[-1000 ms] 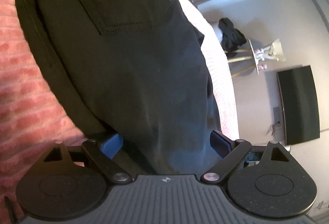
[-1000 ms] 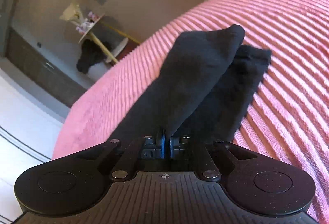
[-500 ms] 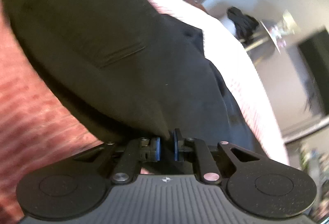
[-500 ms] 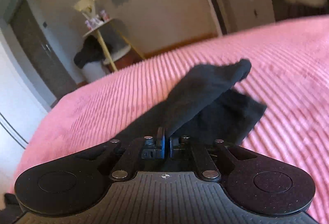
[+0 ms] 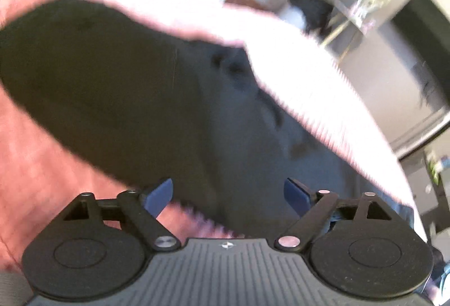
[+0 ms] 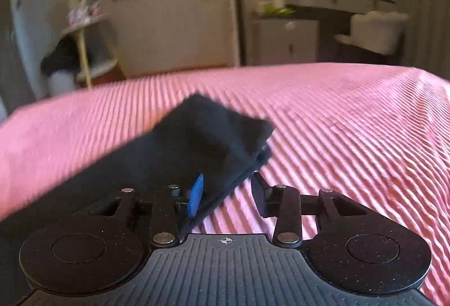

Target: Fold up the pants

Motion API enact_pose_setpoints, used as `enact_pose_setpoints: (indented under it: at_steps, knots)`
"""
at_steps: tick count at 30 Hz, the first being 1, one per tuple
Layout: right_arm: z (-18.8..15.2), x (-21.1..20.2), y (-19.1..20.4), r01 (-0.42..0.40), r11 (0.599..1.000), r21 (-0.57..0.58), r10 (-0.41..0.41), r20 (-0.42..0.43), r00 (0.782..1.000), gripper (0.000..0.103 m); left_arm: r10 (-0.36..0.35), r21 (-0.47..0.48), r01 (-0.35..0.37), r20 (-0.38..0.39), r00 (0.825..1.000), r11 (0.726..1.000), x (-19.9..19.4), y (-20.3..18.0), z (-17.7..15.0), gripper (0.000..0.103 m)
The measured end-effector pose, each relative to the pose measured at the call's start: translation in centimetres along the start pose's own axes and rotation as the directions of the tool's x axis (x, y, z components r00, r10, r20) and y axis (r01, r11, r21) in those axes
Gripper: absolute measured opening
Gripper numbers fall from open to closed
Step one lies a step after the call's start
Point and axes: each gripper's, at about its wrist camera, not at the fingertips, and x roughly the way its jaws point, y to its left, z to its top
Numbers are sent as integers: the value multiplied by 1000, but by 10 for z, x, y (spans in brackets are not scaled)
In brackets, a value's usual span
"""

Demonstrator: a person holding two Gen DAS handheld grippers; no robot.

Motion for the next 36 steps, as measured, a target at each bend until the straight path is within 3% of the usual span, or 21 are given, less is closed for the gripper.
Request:
enact_pose_setpoints:
  at_steps: [3, 5, 6, 9, 11, 13, 14, 15, 16, 18, 20, 24, 26, 27, 28, 29, 30, 31, 33, 35, 36]
  knots:
    - [1, -13, 26, -181, 983, -10, 181, -19, 983, 43, 134, 24, -139, 149, 980, 990, -4, 9, 25, 93]
    - [-5, -23, 61, -335, 940, -65, 331, -72, 941, 43, 251, 10, -257, 191, 949, 966, 4, 19, 45, 93]
    - [-9, -26, 80, -409, 908, -88, 399, -108, 910, 43, 302, -3, -308, 208, 931, 951, 8, 26, 53, 93]
    - [-29, -37, 149, -624, 766, -152, 579, -260, 773, 43, 451, -46, -454, 240, 860, 890, 22, 50, 76, 93]
    - [-46, -48, 199, -711, 674, -199, 634, -338, 695, 43, 571, -104, -563, 226, 789, 820, 34, 67, 85, 94]
    - [-65, -61, 248, -767, 589, -254, 663, -391, 639, 45, 651, -187, -624, 190, 735, 759, 44, 83, 81, 94]
    - [-76, -66, 274, -790, 548, -275, 672, -419, 611, 47, 675, -246, -637, 121, 728, 730, 49, 93, 78, 95]
    - [-84, -74, 296, -805, 522, -283, 678, -436, 592, 48, 664, -302, -616, 85, 743, 728, 48, 102, 72, 96]
    - [-92, -77, 321, -826, 487, -283, 686, -462, 562, 53, 647, -358, -580, 96, 756, 731, 48, 108, 64, 97]
    - [-102, -77, 361, -850, 458, -259, 685, -507, 523, 68, 647, -371, -563, 153, 747, 738, 45, 109, 55, 99]
    - [-114, -79, 395, -868, 436, -240, 686, -536, 492, 68, 649, -321, -574, 220, 728, 753, 47, 108, 52, 99]
    - [-132, -85, 443, -877, 382, -291, 676, -559, 480, 67, 652, -318, -573, 280, 704, 756, 52, 104, 44, 99]
    - [-141, -84, 462, -887, 357, -294, 649, -605, 462, 67, 655, -315, -576, 296, 696, 754, 56, 102, 44, 99]
    - [-148, -83, 468, -888, 348, -301, 633, -623, 460, 63, 655, -322, -572, 308, 690, 754, 55, 102, 43, 99]
    - [-151, -88, 472, -884, 332, -328, 622, -629, 467, 47, 655, -332, -567, 312, 689, 754, 55, 102, 42, 99]
    - [-157, -89, 480, -878, 311, -364, 601, -640, 478, 21, 654, -339, -563, 313, 688, 754, 56, 104, 41, 99]
    - [-162, -89, 487, -870, 286, -401, 570, -659, 491, 13, 654, -343, -560, 315, 688, 754, 56, 104, 41, 99]
    - [-165, -88, 491, -864, 271, -424, 565, -656, 500, 10, 653, -348, -556, 318, 688, 755, 56, 105, 41, 99]
    - [-157, -93, 501, -829, 241, -505, 588, -603, 539, 7, 650, -353, -550, 329, 684, 757, 57, 107, 41, 99]
    - [-144, -95, 515, -765, 298, -571, 621, -493, 609, 6, 660, -350, -561, 339, 671, 750, 60, 106, 41, 99]
    - [-141, -96, 521, -705, 349, -617, 634, -398, 663, 6, 669, -343, -576, 333, 664, 742, 63, 103, 40, 99]
